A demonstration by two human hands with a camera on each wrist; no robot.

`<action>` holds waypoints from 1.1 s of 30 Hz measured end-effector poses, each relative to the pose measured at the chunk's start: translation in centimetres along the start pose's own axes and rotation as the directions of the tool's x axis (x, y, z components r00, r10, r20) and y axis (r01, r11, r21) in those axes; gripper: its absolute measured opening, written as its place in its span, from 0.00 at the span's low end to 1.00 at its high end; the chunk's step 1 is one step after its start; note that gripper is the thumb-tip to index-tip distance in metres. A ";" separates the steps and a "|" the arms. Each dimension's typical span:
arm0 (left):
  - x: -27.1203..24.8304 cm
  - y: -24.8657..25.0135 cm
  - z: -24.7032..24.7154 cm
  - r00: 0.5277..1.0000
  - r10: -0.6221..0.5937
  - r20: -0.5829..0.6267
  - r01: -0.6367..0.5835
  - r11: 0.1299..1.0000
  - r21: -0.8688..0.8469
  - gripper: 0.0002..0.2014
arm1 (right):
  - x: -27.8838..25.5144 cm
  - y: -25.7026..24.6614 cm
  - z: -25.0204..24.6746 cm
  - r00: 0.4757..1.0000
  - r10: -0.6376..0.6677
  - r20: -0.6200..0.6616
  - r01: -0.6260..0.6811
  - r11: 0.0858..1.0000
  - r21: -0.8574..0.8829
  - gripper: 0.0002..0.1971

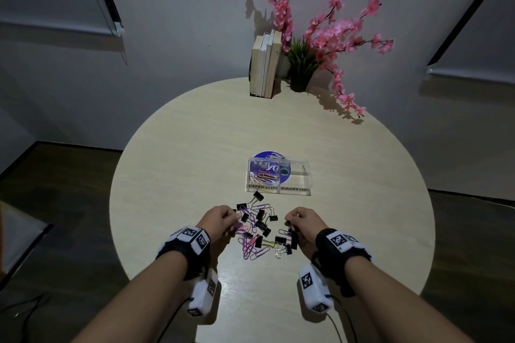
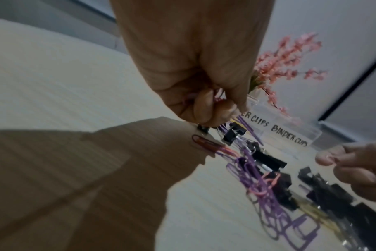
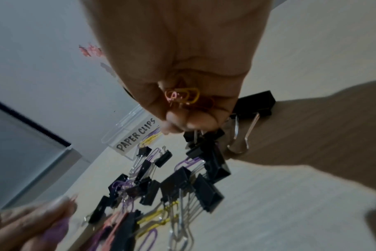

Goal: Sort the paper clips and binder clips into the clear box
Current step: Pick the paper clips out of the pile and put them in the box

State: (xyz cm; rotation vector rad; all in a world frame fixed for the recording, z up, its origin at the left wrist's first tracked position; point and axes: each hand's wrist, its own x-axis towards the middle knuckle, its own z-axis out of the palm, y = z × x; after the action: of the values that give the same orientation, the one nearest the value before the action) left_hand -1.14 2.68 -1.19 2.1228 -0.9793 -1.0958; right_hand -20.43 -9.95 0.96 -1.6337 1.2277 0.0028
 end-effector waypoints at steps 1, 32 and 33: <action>0.0 -0.1 0.0 1.000 0.004 0.016 -0.004 0.999 -0.034 0.14 | 0.0 -0.1 0.1 0.999 -0.042 -0.003 0.042 0.994 -0.098 0.14; -0.2 0.1 -1.7 0.995 -0.074 0.067 0.070 0.996 0.061 0.18 | 0.7 -0.3 -0.3 0.976 -0.196 0.091 0.184 0.530 -0.828 0.11; -0.3 0.0 -1.7 0.994 -0.089 0.070 0.087 0.996 0.029 0.17 | 0.7 -0.2 -0.4 0.980 -0.181 0.079 0.166 0.540 -0.825 0.12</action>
State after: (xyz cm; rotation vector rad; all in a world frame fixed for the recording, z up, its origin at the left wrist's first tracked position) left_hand 0.23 3.17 -0.20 2.1789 -0.9443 -1.2153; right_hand -20.15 -10.74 0.93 -2.5919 1.1183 0.5355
